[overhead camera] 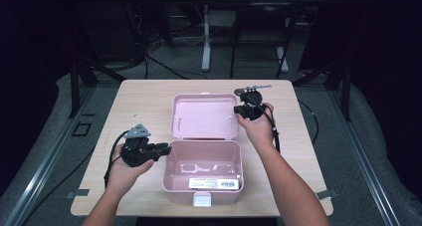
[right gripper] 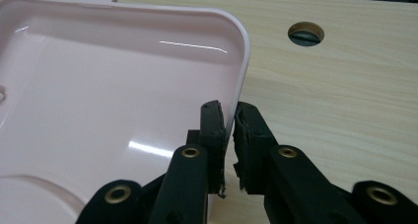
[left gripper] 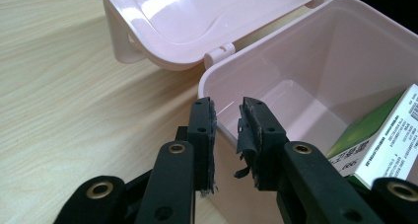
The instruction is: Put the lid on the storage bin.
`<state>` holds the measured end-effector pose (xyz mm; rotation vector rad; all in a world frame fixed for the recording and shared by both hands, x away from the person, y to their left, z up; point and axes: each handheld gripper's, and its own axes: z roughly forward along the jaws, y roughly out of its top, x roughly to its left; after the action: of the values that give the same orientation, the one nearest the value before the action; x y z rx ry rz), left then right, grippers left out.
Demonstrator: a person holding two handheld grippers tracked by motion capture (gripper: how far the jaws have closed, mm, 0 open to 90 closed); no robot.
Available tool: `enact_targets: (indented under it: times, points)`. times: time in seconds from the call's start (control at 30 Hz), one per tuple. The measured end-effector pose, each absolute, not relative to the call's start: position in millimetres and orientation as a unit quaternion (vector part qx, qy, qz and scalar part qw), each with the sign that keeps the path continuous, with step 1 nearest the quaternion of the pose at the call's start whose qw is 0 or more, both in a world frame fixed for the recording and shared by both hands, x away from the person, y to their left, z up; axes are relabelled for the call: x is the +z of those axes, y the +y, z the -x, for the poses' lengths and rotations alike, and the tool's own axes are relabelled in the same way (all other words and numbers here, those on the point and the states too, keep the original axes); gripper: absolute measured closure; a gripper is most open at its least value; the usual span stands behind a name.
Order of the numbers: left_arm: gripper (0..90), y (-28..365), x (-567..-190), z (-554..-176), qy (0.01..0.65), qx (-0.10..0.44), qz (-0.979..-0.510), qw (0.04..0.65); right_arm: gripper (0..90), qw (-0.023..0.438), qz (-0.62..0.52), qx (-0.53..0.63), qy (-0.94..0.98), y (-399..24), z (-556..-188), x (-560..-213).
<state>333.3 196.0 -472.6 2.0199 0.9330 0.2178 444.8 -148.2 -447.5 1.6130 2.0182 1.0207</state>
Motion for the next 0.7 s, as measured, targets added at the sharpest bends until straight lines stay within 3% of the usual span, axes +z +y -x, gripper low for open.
enact_targets:
  times: [0.7]
  points:
    - [75.2,196.0,-472.5,-333.6,0.376,0.088,-0.813,0.437,84.3,0.199,-0.550,0.394,0.709,-153.2,-424.8,-428.2]
